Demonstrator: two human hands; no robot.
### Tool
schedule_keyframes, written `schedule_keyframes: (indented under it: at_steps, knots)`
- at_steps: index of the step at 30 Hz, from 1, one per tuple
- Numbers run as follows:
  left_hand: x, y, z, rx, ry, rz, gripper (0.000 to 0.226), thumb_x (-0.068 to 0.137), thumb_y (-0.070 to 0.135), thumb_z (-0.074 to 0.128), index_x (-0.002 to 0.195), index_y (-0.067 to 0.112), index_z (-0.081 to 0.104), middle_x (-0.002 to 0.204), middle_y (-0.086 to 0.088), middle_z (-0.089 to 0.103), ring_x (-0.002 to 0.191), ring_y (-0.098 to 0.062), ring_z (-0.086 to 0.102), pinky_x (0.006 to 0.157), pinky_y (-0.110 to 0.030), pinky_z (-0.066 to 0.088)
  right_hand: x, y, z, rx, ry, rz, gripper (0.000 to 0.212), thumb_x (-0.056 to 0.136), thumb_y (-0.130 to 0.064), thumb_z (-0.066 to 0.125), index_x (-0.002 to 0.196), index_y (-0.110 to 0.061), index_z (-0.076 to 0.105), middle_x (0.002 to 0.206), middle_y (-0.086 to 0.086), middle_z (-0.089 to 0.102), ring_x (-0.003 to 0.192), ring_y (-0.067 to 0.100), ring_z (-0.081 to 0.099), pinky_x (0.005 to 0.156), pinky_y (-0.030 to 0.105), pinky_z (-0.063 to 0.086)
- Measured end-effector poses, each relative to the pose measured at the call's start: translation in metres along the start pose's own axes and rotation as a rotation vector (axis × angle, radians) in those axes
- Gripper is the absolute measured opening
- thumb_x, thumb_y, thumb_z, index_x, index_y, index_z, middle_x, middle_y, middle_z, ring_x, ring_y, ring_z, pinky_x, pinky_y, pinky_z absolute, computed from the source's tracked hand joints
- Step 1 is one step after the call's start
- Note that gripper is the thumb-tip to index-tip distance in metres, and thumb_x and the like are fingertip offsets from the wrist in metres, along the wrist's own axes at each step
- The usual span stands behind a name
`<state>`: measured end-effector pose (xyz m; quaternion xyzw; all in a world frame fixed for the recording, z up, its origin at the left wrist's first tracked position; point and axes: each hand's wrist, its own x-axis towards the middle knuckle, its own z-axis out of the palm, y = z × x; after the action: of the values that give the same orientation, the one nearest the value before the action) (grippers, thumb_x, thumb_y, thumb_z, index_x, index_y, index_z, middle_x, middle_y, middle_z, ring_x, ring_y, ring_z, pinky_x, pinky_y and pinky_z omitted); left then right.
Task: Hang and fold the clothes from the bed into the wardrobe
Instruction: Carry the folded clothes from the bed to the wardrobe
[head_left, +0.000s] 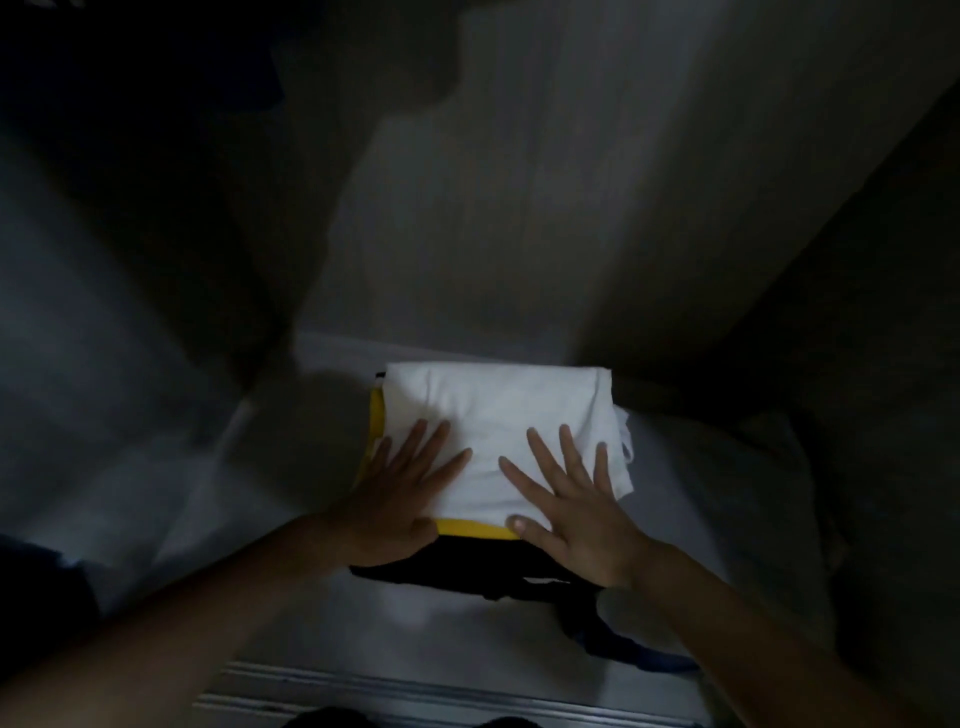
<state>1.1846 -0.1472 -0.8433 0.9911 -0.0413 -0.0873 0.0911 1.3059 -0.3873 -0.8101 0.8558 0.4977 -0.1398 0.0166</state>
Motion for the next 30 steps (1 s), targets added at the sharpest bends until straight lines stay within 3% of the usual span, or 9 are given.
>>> schedule_keyframes:
  at_steps: [2,6,9,12,14,16,19,24,30]
  knots:
    - [0.003,-0.004,0.005,-0.034,-0.012,0.018,0.081,0.086,0.069,0.016,0.142,0.028,-0.027,0.150,0.002,-0.038,0.138,-0.020,-0.037,0.113,-0.045,-0.013,0.000,-0.002,0.006,-0.011,0.010,0.027,0.060,0.090,-0.063,0.004,0.141,-0.047,-0.022,0.151,-0.005,-0.037,0.134,0.025,-0.043,0.109,0.055,-0.025]
    - [0.009,0.002,0.004,-0.054,-0.071,-0.070,0.067,0.094,0.063,0.019,0.138,0.045,-0.028,0.147,0.008,-0.041,0.138,-0.017,-0.037,0.115,-0.048,-0.012,0.003,-0.003,0.004,-0.038,-0.056,0.079,0.057,0.098,-0.056,0.010,0.143,-0.044,-0.022,0.153,-0.003,-0.035,0.135,0.029,-0.041,0.110,0.057,-0.022]
    - [0.004,0.018,-0.030,-0.091,-0.168,-0.135,0.064,0.095,0.062,0.021,0.147,0.043,-0.012,0.155,0.005,-0.026,0.144,-0.020,-0.023,0.116,-0.051,-0.007,0.003,-0.011,-0.028,0.013,-0.212,0.106,0.056,0.100,-0.054,0.011,0.149,-0.041,-0.012,0.157,-0.002,-0.027,0.141,0.029,-0.031,0.112,0.058,-0.018]
    - [-0.004,0.045,-0.085,-0.098,-0.051,-0.147,0.063,0.097,0.056,0.033,0.152,0.032,0.013,0.160,0.001,0.012,0.147,-0.019,0.011,0.116,-0.042,0.016,-0.006,-0.023,-0.082,0.067,-0.237,0.153,0.053,0.102,-0.048,0.017,0.153,-0.035,0.010,0.162,-0.003,0.000,0.149,0.022,0.002,0.114,0.059,-0.008]
    - [-0.005,0.069,-0.124,-0.094,-0.006,-0.148,0.061,0.097,0.050,0.037,0.151,0.026,0.022,0.153,-0.003,0.033,0.140,-0.020,0.030,0.109,-0.034,0.029,-0.015,-0.031,-0.117,0.037,-0.195,0.199,0.047,0.103,-0.040,0.025,0.146,-0.025,0.034,0.152,0.003,0.033,0.137,0.020,0.035,0.116,0.055,0.005]
    - [-0.007,0.096,-0.178,-0.036,-0.006,-0.188,0.057,0.098,0.045,0.036,0.149,0.022,0.025,0.142,-0.006,0.047,0.129,-0.025,0.043,0.099,-0.034,0.038,-0.030,-0.040,-0.165,0.046,-0.171,0.266,0.041,0.102,-0.037,0.028,0.134,-0.020,0.048,0.133,0.007,0.052,0.121,0.022,0.050,0.112,0.047,0.023]
    - [-0.017,0.126,-0.255,-0.013,0.050,-0.238,0.055,0.097,0.042,0.037,0.147,0.022,0.027,0.131,-0.005,0.054,0.119,-0.025,0.050,0.089,-0.035,0.044,-0.057,-0.053,-0.235,0.116,-0.109,0.304,0.041,0.102,-0.038,0.030,0.132,-0.018,0.048,0.127,0.008,0.057,0.115,0.023,0.055,0.094,0.034,0.042]
    - [-0.046,0.154,-0.365,-0.100,0.142,-0.220,0.052,0.096,0.047,0.037,0.143,0.025,0.030,0.127,-0.002,0.059,0.114,-0.024,0.056,0.081,-0.034,0.048,-0.104,-0.070,-0.345,0.154,-0.081,0.322,0.049,0.101,-0.046,0.032,0.141,-0.021,0.042,0.131,0.010,0.058,0.117,0.028,0.057,0.092,0.034,0.047]
    - [-0.073,0.174,-0.477,-0.117,0.223,-0.205,0.043,0.095,0.045,0.044,0.130,0.020,0.047,0.098,-0.011,0.069,0.090,-0.031,0.065,0.072,-0.036,0.053,-0.147,-0.086,-0.463,0.142,0.014,0.274,0.038,0.100,-0.040,0.036,0.116,-0.013,0.056,0.111,0.016,0.065,0.102,0.032,0.062,0.082,0.037,0.050]
